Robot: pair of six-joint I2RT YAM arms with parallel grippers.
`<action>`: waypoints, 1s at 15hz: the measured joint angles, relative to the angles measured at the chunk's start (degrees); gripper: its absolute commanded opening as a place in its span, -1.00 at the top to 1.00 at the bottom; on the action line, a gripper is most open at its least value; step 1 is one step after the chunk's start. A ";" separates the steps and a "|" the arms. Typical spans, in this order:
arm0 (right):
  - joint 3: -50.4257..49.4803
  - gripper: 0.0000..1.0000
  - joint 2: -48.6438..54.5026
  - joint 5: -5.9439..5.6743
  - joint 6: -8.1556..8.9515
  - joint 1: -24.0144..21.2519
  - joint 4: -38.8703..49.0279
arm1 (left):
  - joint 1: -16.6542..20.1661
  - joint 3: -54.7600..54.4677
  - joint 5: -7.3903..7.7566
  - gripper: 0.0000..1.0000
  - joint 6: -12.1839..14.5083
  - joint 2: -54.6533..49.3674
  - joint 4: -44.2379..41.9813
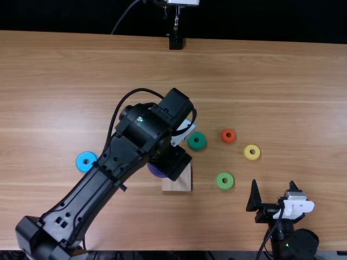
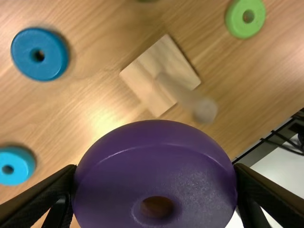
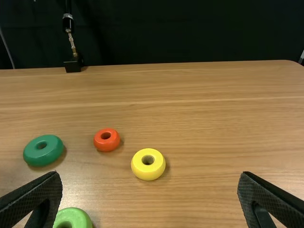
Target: Build the Hanoi tower: stack the rings onto the peg from bottom to top in this color order: purple, dark blue, light blue, dark green, light green, yellow, orange.
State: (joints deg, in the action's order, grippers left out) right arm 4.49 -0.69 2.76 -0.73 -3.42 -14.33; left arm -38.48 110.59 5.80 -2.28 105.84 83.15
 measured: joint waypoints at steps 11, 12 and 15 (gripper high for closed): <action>-0.02 -1.00 0.00 0.00 0.00 0.00 -0.04 | -4.28 4.83 0.39 1.00 -2.45 4.57 -0.76; -0.02 -1.00 0.00 0.00 0.00 0.00 -0.04 | -4.33 5.51 0.37 1.00 -2.45 5.42 -0.87; 0.00 -1.00 0.00 0.00 0.00 0.00 -0.02 | -4.28 6.16 0.33 1.00 -2.40 5.86 -1.03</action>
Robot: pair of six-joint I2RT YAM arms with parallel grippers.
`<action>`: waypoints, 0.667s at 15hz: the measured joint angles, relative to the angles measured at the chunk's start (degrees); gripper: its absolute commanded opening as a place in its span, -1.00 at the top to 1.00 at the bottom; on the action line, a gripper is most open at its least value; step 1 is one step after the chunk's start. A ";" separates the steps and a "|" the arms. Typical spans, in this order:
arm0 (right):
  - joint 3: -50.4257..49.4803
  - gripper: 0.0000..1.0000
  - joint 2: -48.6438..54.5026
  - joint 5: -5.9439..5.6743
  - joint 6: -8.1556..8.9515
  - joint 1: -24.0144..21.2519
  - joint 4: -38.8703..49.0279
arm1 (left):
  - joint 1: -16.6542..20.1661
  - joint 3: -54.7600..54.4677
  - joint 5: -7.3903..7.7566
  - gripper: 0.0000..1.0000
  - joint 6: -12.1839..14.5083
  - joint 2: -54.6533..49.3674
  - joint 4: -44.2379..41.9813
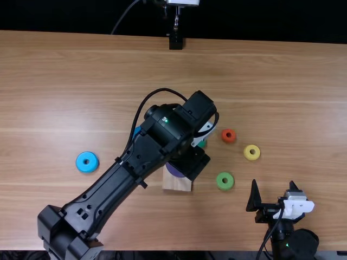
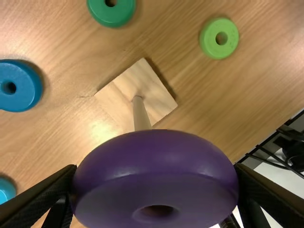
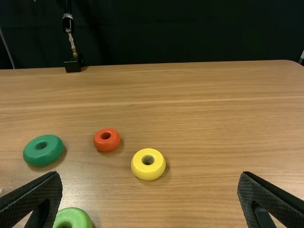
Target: Build the Hanoi tower: stack the rings onto the peg from bottom to top in this color order: purple, dark blue, light blue, dark green, light green, yellow, orange.
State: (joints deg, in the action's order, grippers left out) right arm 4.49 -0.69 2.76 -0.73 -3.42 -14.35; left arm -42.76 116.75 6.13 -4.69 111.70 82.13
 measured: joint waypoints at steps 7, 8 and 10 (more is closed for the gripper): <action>0.00 -1.00 0.00 0.00 -0.02 0.00 0.00 | 0.00 1.05 0.00 1.00 0.00 0.02 -0.63; 0.00 -1.00 0.00 -0.02 -0.02 0.00 0.00 | 0.00 1.05 0.00 1.00 -0.02 0.04 -0.63; 0.00 -1.00 0.00 0.00 0.00 0.00 0.00 | 0.04 1.05 0.02 1.00 -0.02 0.04 -0.63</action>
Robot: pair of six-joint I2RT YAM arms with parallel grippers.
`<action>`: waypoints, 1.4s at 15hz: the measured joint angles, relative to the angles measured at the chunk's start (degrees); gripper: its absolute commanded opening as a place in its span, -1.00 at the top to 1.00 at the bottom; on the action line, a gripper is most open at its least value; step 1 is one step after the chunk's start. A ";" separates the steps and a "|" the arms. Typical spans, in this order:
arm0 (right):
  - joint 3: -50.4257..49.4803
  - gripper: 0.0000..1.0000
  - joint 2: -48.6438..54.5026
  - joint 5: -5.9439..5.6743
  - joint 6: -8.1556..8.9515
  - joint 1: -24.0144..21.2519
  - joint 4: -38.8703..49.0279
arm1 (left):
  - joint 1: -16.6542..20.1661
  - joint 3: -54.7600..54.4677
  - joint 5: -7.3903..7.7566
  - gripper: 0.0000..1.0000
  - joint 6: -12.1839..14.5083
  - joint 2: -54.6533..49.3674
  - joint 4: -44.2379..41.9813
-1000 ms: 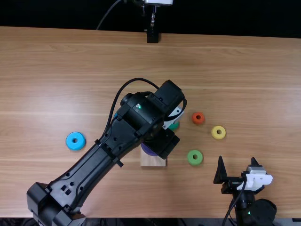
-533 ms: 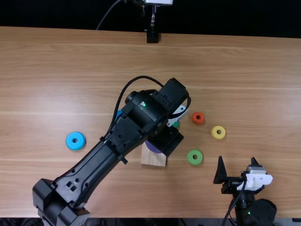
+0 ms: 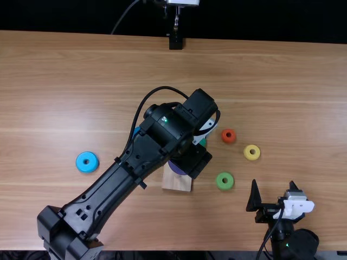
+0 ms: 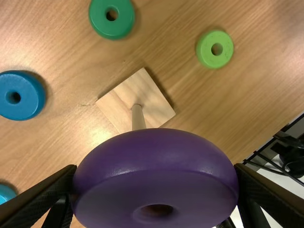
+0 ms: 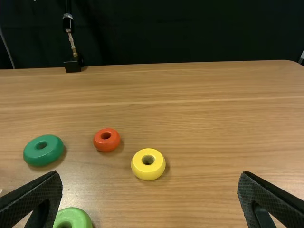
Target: Build the Hanoi tower: stack the rings onto the peg from bottom to top in this color order: purple, dark blue, light blue, dark green, light green, yellow, orange.
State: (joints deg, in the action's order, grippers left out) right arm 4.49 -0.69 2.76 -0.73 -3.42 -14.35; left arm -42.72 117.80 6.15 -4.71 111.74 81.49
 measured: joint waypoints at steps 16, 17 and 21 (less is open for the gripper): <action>-0.02 -1.00 0.00 0.00 -0.02 0.00 -0.02 | 2.62 0.00 0.15 1.00 0.02 0.96 -0.39; -0.02 -1.00 -0.02 -0.02 0.02 0.00 0.00 | 2.21 0.00 0.07 1.00 0.00 0.96 -0.46; 0.00 -1.00 0.00 0.00 0.00 0.00 -0.02 | 1.05 0.00 0.09 1.00 0.00 1.97 0.74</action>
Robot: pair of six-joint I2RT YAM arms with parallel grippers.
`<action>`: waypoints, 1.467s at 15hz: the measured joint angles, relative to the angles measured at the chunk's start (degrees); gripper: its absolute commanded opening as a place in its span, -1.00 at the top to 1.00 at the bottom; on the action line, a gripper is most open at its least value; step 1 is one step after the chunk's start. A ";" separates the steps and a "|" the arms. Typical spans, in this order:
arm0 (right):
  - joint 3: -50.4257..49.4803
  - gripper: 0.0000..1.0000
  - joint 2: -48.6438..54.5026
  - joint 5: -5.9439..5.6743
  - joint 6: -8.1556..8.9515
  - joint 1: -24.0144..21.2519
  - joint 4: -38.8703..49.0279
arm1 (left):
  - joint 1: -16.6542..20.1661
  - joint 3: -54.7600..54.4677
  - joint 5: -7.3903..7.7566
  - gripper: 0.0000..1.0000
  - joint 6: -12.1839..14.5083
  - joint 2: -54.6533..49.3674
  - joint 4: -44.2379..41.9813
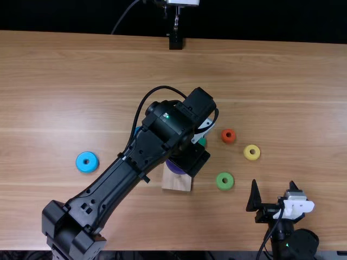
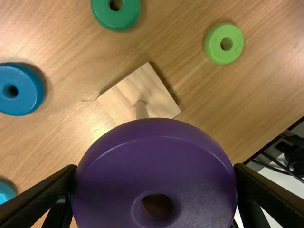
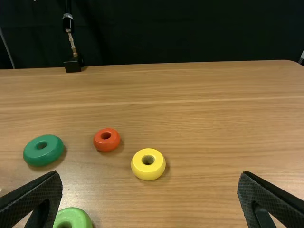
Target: Build the Hanoi tower: stack the rings onto the peg from bottom to top in this color order: purple, dark blue, light blue, dark green, light green, yellow, orange.
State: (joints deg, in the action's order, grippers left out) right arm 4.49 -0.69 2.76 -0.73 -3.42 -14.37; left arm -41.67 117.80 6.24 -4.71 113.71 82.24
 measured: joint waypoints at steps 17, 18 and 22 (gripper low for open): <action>-0.02 -1.00 0.00 -0.04 0.00 0.00 0.02 | 0.48 2.21 -0.02 -1.00 0.02 0.66 -0.57; 0.00 -1.00 0.00 0.00 0.02 0.00 0.02 | 1.73 4.20 0.20 -1.00 0.04 0.66 -0.61; -0.02 -1.00 0.00 0.00 0.00 0.00 -0.02 | 10.71 4.87 0.37 -1.00 0.15 0.68 -0.50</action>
State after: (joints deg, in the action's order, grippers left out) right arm 4.47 -0.69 2.76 -0.73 -3.42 -14.39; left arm -30.96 122.67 6.61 -4.56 114.39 81.73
